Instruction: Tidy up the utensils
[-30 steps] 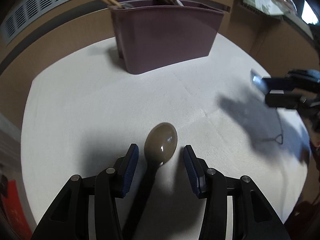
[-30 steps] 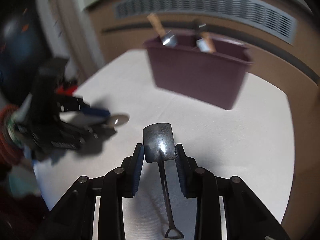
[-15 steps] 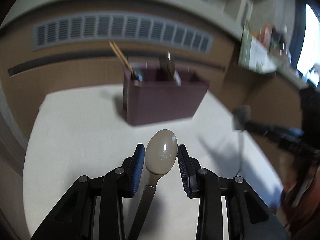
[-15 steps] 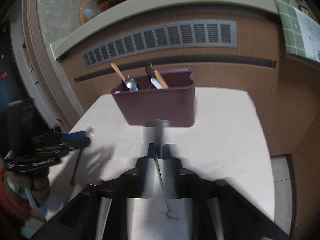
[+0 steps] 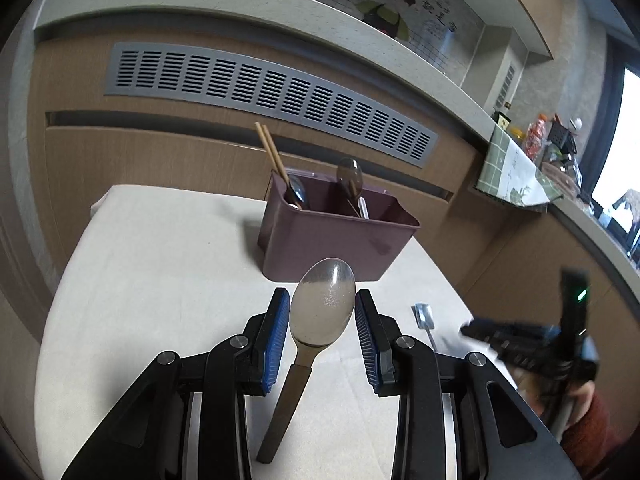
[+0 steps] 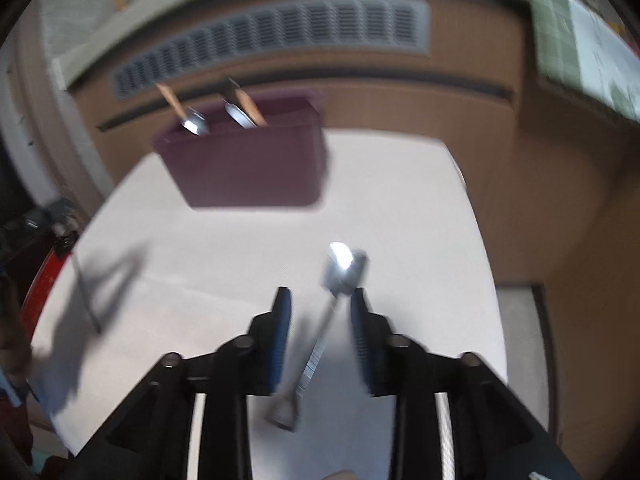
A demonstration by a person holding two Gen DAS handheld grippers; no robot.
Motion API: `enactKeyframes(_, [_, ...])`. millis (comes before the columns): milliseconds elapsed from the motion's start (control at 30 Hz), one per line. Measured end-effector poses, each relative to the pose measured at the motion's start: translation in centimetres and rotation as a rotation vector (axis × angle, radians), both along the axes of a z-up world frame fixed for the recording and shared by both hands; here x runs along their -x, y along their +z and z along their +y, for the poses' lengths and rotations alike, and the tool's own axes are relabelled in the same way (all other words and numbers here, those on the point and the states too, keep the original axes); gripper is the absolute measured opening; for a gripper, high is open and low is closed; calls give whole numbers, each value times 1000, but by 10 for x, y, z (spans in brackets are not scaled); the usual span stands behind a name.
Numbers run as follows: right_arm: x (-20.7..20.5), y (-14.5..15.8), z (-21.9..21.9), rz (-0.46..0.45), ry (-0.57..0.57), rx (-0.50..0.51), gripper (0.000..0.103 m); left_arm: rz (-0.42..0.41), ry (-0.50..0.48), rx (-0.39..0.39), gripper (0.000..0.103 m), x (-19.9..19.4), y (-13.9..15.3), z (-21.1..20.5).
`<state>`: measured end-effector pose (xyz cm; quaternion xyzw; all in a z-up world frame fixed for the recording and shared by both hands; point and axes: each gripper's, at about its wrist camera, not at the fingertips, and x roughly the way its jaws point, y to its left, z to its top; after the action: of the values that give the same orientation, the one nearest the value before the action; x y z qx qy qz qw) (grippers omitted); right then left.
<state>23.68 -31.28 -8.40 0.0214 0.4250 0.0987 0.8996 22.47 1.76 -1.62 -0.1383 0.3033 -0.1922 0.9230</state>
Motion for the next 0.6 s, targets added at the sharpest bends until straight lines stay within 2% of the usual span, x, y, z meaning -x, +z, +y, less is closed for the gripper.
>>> enactKeyframes(100, [-7,-19,-7,71,-27,-59,31,10,4,8,34,-3,-2,0])
enactKeyframes(200, [-21,-30,-8,91,-78,-73,31,14,3,9,34,-4,-3,-1])
enactKeyframes(333, [-47,-39,5,104,-142,13,32,15,10,17,35,-5,-3,0])
enactKeyframes(500, [-68,-40,28,91,-145,144,37,28,29,43,35,-7,-5,5])
enactKeyframes(533, [-68,-39,30,88,-147,157,35,29,31,47,35,-7,-5,6])
enactKeyframes(567, [-68,-39,31,88,-142,157,29,28,35,49,35,-6,-6,7])
enactKeyframes(600, [-67,-38,31,83,-123,145,28,26,42,48,34,-5,-5,7])
